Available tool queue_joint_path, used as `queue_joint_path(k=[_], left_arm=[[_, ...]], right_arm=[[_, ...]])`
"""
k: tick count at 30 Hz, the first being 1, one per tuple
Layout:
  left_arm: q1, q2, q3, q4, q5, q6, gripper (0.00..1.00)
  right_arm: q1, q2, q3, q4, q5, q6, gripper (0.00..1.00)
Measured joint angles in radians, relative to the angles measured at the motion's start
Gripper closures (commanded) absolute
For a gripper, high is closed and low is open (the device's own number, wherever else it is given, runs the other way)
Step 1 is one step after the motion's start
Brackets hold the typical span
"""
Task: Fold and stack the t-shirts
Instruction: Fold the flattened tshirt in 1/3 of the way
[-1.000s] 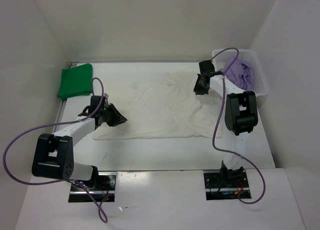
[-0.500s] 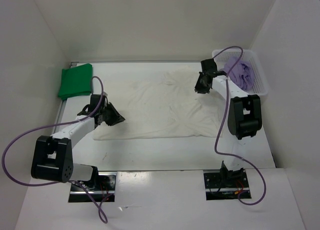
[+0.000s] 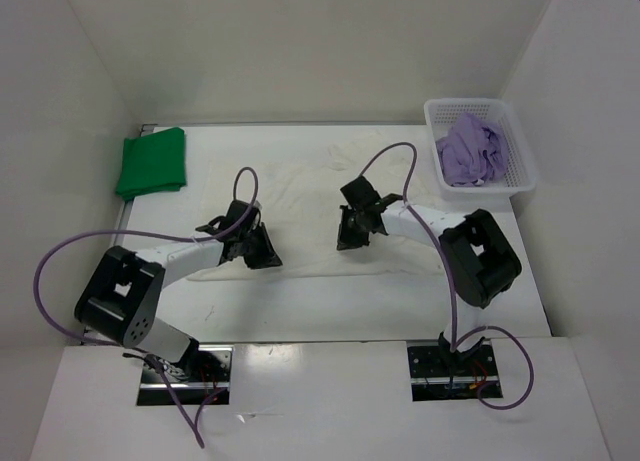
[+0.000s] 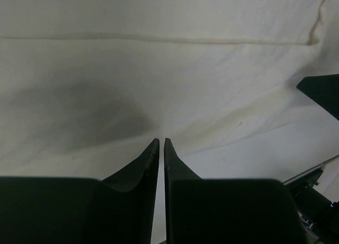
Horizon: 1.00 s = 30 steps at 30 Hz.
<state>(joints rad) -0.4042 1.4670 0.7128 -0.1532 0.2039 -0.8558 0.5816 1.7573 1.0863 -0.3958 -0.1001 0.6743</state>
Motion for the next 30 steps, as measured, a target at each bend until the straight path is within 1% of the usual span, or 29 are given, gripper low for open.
queue_joint_path(k=[5, 6, 9, 10, 12, 14, 17, 20, 23, 25, 27, 28, 30], left_arm=[[-0.030, 0.101, 0.016, 0.013, 0.003, -0.013, 0.87], [-0.029, 0.117, 0.024, 0.019, 0.019, -0.014, 0.86], [-0.029, 0.141, 0.027, 0.049, 0.061, -0.015, 0.84], [-0.029, 0.142, 0.024, 0.056, 0.072, -0.016, 0.83], [-0.029, 0.130, 0.001, 0.079, 0.085, -0.017, 0.83], [-0.030, 0.098, -0.028, 0.077, 0.089, -0.017, 0.82], [-0.031, 0.019, -0.089, 0.025, 0.094, -0.016, 0.80], [-0.031, -0.097, -0.153, -0.078, 0.085, -0.016, 0.80], [-0.024, -0.206, -0.169, -0.200, 0.060, -0.018, 0.80], [-0.009, -0.254, -0.161, -0.242, 0.052, -0.018, 0.78], [0.015, -0.271, -0.143, -0.277, 0.053, -0.016, 0.77], [0.032, -0.273, -0.129, -0.297, 0.057, -0.012, 0.77], [0.078, -0.274, -0.076, -0.343, 0.060, -0.002, 0.77]], right_arm=[[-0.011, 0.020, -0.019, 0.034, 0.018, 0.031, 1.00], [-0.010, 0.023, -0.031, 0.043, 0.021, 0.039, 1.00], [-0.005, 0.019, -0.080, 0.079, 0.024, 0.074, 1.00], [-0.002, 0.015, -0.089, 0.092, 0.024, 0.083, 1.00], [0.009, -0.003, -0.118, 0.123, 0.033, 0.107, 1.00], [0.032, -0.023, -0.152, 0.150, 0.036, 0.132, 1.00], [0.079, -0.057, -0.200, 0.167, 0.028, 0.167, 1.00], [0.115, -0.097, -0.241, 0.156, 0.014, 0.194, 1.00], [0.129, -0.135, -0.269, 0.112, 0.011, 0.208, 1.00], [0.130, -0.163, -0.281, 0.064, 0.009, 0.210, 0.97], [0.129, -0.179, -0.282, 0.019, 0.005, 0.210, 0.92], [0.130, -0.180, -0.272, -0.008, 0.002, 0.202, 0.85], [0.127, -0.179, -0.224, -0.075, -0.002, 0.185, 0.77]])
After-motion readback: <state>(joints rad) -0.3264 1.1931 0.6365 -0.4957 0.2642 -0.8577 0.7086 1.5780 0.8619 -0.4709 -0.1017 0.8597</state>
